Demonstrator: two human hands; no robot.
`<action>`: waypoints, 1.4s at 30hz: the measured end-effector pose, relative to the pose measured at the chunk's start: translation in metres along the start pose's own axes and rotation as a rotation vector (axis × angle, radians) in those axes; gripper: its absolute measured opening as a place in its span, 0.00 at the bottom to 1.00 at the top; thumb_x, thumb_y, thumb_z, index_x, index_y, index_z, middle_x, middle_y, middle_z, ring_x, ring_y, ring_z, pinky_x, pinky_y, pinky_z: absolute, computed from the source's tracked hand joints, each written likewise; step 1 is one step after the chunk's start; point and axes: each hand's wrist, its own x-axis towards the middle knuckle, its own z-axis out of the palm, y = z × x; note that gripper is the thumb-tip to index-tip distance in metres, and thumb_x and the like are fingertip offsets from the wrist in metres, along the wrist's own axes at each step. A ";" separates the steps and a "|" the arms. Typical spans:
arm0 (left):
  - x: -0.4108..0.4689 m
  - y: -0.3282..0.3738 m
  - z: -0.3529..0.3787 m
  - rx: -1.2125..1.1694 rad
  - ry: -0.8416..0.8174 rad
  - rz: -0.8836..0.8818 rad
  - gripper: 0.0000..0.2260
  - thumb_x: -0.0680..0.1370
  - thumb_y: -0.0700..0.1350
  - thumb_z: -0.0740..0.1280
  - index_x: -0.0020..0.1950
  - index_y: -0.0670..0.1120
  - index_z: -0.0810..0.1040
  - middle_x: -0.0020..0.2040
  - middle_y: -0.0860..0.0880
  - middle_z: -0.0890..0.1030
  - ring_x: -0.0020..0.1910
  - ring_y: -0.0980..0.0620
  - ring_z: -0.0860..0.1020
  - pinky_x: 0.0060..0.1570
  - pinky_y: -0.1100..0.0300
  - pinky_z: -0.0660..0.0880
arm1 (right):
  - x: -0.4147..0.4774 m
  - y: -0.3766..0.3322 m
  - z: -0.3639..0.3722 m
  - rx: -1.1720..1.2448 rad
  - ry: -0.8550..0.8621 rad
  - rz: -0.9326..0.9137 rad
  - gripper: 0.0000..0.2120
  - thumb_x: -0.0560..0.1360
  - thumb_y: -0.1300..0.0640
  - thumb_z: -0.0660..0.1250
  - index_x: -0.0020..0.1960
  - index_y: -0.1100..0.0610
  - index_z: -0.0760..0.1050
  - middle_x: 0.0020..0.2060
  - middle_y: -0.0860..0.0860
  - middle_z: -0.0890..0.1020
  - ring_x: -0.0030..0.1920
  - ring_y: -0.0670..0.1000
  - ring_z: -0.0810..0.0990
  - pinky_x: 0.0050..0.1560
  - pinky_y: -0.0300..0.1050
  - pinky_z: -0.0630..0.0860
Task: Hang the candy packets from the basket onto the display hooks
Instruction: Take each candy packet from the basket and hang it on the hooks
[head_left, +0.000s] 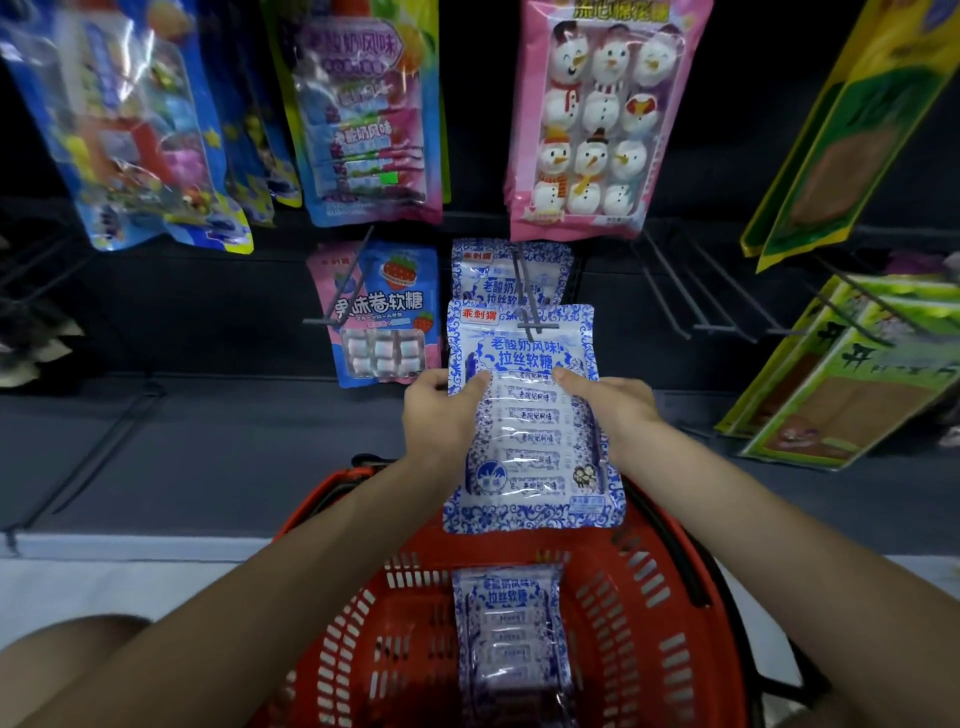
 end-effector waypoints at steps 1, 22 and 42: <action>0.006 0.000 0.001 0.018 0.005 0.002 0.20 0.79 0.52 0.75 0.63 0.39 0.79 0.42 0.43 0.82 0.40 0.42 0.81 0.44 0.47 0.81 | 0.001 -0.004 0.003 -0.011 0.011 0.012 0.21 0.66 0.49 0.86 0.47 0.55 0.77 0.46 0.58 0.85 0.45 0.55 0.81 0.57 0.55 0.82; 0.114 0.003 0.036 0.339 -0.074 0.075 0.30 0.83 0.49 0.68 0.83 0.48 0.61 0.54 0.49 0.80 0.37 0.48 0.79 0.44 0.49 0.81 | 0.132 -0.015 0.060 -0.007 0.107 -0.024 0.40 0.52 0.37 0.85 0.53 0.63 0.81 0.50 0.56 0.84 0.51 0.55 0.84 0.61 0.55 0.81; 0.161 -0.017 0.049 0.292 -0.027 0.108 0.30 0.81 0.54 0.70 0.81 0.50 0.65 0.68 0.46 0.77 0.62 0.44 0.79 0.64 0.44 0.78 | 0.169 -0.010 0.072 -0.167 0.046 -0.177 0.12 0.77 0.51 0.76 0.39 0.53 0.77 0.34 0.49 0.80 0.36 0.51 0.79 0.40 0.40 0.78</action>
